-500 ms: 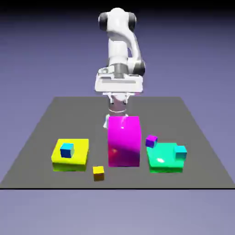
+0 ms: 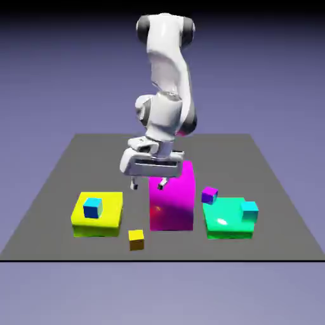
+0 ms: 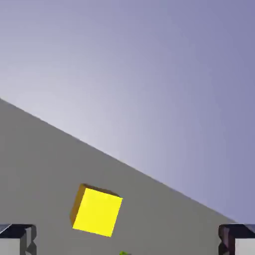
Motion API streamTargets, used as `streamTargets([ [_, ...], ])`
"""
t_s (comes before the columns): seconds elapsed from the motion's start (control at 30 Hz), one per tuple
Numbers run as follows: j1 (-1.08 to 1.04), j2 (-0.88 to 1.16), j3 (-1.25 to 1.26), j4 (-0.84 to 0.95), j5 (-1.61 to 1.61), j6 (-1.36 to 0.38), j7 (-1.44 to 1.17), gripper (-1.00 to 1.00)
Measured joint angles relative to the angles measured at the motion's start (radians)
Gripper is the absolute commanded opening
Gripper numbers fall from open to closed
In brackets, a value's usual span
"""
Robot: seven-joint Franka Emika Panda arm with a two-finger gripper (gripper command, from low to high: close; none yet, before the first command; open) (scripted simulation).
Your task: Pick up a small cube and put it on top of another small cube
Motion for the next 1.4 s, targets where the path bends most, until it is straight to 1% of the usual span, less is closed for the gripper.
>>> streamTargets([
  [0.63, -0.654, 0.689, 0.584, 0.393, -0.511, -0.61, -0.384, 0.0],
  [1.07, -0.955, 1.16, 0.829, 0.195, -0.654, -0.57, -0.767, 0.0],
  [1.4, -1.115, 1.522, 0.919, 0.231, -0.801, -0.65, -0.965, 0.0],
])
